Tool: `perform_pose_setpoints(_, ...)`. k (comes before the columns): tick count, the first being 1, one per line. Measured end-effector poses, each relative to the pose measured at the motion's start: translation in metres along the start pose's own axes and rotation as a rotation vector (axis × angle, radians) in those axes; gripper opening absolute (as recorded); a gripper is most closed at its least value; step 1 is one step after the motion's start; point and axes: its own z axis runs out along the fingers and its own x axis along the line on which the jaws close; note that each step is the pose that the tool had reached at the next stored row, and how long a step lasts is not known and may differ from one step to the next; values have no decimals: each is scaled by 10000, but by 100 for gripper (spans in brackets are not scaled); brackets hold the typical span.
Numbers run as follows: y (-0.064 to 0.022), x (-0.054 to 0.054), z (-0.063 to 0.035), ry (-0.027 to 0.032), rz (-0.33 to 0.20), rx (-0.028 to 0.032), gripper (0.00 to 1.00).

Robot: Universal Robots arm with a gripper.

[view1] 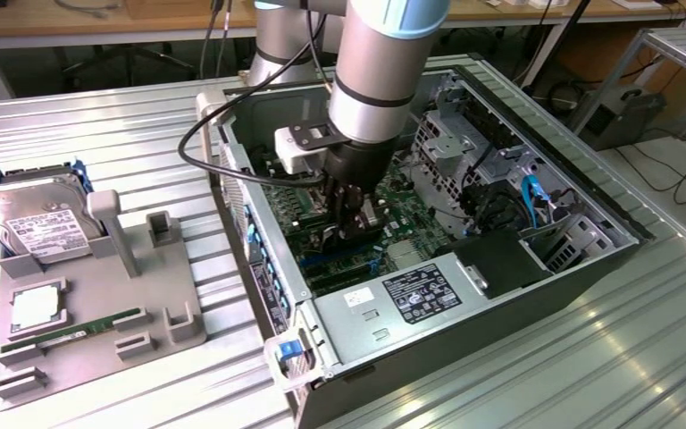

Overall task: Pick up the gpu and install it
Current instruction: 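Insert the gpu into the slot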

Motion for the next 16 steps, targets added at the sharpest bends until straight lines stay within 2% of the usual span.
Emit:
perform_pose_setpoints(1,0,1,-3,7,-2,-3,34)
perform_pose_setpoints(5,0,1,-20,8,-2,-5,34)
perform_pose_setpoints(9,5,1,-218,5,-4,-3,34)
perform_pose_setpoints(12,7,-3,-332,6,-8,-4,34)
perform_pose_setpoints(15,14,-26,-353,12,-12,-4,33)
perform_pose_setpoints(16,19,-34,-352,14,-13,-4,25)
